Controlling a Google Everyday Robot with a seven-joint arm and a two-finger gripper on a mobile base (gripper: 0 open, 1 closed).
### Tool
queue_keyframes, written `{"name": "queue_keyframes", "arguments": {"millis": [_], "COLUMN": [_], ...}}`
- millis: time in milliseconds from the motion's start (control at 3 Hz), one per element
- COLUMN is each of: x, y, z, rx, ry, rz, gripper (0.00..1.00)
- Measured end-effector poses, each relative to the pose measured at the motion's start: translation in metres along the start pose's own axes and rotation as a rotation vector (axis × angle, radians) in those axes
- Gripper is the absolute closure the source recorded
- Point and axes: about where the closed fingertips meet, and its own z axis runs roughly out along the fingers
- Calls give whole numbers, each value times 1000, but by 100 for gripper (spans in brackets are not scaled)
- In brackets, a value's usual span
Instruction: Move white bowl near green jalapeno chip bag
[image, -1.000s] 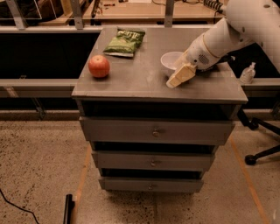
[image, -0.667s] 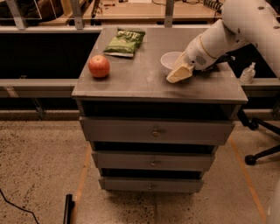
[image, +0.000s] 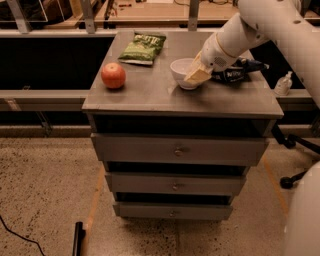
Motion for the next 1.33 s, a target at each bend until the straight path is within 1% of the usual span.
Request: {"name": "queue_keyframes", "arguments": {"millis": [333, 667, 1000, 1333], "x": [-28, -53, -67, -68], "y": [-14, -28, -41, -55], "z": [6, 18, 37, 60], "rx": [7, 16, 12, 7], "ry": [2, -12, -16, -9], "rz": [-123, -214, -259, -255], "gripper": [100, 100, 100, 84]}}
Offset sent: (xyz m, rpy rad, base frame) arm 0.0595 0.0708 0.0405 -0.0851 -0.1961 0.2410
